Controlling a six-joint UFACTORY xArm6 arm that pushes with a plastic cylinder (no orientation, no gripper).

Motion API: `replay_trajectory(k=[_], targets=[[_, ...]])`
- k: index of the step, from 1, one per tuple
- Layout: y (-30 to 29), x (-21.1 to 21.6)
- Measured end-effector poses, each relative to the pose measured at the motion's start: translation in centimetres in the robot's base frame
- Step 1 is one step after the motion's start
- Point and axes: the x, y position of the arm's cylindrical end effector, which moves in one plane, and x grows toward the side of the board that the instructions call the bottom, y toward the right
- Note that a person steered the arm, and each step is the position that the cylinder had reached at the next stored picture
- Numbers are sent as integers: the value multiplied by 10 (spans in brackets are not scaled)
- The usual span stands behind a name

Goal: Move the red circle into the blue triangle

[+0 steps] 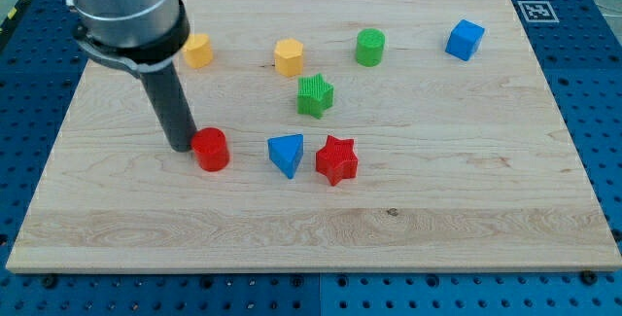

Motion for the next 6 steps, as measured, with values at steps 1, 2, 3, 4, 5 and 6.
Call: replay_trajectory(k=[1, 2, 3, 4, 5, 6], targets=[[-8, 2], [-42, 19], [-38, 32], [-8, 22], [-23, 22], [-28, 17]])
